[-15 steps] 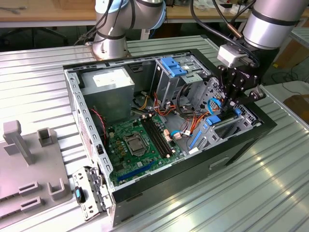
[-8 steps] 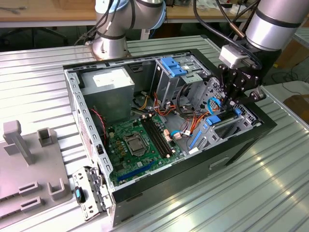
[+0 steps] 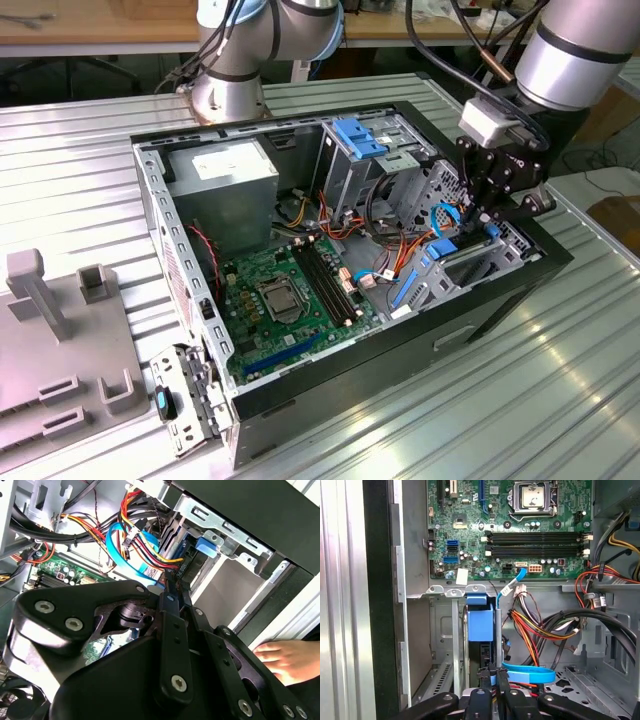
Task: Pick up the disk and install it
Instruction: 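Insert the second disk wire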
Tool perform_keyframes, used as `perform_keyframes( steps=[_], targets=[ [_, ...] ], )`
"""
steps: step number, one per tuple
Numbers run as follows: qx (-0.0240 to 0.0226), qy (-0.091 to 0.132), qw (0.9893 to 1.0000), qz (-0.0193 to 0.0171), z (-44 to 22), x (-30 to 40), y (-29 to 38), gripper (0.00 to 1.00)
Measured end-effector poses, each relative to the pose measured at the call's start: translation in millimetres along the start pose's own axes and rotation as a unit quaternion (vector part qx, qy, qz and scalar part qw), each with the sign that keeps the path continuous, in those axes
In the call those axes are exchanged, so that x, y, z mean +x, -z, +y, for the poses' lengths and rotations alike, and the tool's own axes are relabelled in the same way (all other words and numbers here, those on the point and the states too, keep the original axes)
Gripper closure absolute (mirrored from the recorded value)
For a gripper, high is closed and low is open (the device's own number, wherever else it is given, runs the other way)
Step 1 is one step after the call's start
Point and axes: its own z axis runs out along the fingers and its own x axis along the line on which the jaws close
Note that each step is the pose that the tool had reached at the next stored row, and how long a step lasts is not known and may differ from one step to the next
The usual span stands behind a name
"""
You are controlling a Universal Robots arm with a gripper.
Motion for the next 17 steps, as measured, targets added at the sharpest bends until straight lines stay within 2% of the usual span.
perform_keyframes(
  steps=[17],
  targets=[
    [0.0, 0.0, 1.0, -0.0002, 0.4, 0.5, -5.7, 0.84]
  ],
)
